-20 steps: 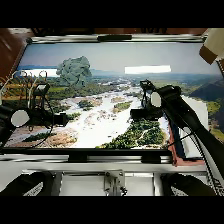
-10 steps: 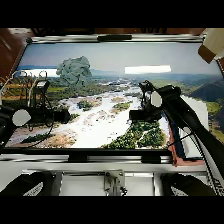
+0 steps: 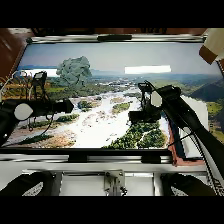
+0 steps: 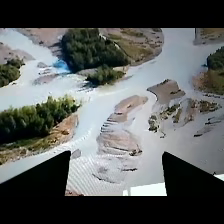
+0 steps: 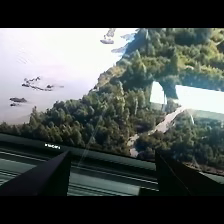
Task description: Fold the shirts.
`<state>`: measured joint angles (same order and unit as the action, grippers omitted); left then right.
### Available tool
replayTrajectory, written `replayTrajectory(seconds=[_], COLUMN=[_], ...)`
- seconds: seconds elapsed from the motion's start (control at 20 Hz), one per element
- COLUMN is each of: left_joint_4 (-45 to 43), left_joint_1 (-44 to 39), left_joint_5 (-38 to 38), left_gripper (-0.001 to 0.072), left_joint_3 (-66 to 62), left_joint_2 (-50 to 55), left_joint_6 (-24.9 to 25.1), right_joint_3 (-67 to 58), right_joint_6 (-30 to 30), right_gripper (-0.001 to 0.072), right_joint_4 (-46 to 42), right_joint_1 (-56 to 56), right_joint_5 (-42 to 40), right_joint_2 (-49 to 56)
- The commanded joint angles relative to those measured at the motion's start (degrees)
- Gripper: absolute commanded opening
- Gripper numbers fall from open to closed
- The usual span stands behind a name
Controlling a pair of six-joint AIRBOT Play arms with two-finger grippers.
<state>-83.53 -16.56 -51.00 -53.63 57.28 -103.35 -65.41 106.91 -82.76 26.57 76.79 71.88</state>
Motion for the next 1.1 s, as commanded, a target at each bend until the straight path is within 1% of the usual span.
replayTrajectory(seconds=[0.0, 0.1, 0.2, 0.3, 0.45, 0.55, 0.65, 0.7, 1.05], left_joint_4=[0.0, 0.0, 0.0, 0.0, 0.0, 0.0, 0.0, 0.0, 1.1], left_joint_1=[3.7, 5.8, 6.8, 7.5, 7.6, 7.8, 8.7, 9.3, 11.7], left_joint_5=[4.0, 2.8, 0.2, -2.4, 0.0, 2.0, 3.5, 4.5, 9.9], left_gripper=[0.0619, 0.0708, 0.0708, 0.0708, 0.0708, 0.0707, 0.0707, 0.0707, 0.0705], left_joint_3=[-9.2, -19.6, -29.5, -38.4, -46.9, -50.0, -51.5, -51.5, -51.5], left_joint_2=[10.8, 21.5, 31.2, 39.7, 48.5, 52.5, 55.6, 56.6, 59.9], left_joint_6=[0.9, 1.6, 4.0, 4.3, 4.0, 3.7, -0.5, -1.6, -1.5], right_joint_3=[0.0, 0.0, 0.0, 0.0, 0.0, 0.0, 0.0, 0.0, 0.0], right_joint_6=[0.0, 0.0, -0.1, -0.3, -0.7, -0.7, -0.7, -0.7, -0.7], right_gripper=[0.0629, 0.0629, 0.0629, 0.0629, 0.0629, 0.0628, 0.0628, 0.0629, 0.0629], right_joint_4=[0.4, 1.6, 4.1, 7.8, 10.4, 10.9, 11.0, 11.0, 11.0], right_joint_1=[0.0, 0.0, 0.0, 0.0, 0.0, 0.0, 0.1, 0.0, 0.0], right_joint_5=[-0.7, -0.7, -0.7, -0.8, -0.7, -0.7, -0.7, -0.7, -1.7], right_joint_2=[0.0, 0.0, 0.0, 0.0, 0.0, 0.0, 0.0, 0.0, 0.0])
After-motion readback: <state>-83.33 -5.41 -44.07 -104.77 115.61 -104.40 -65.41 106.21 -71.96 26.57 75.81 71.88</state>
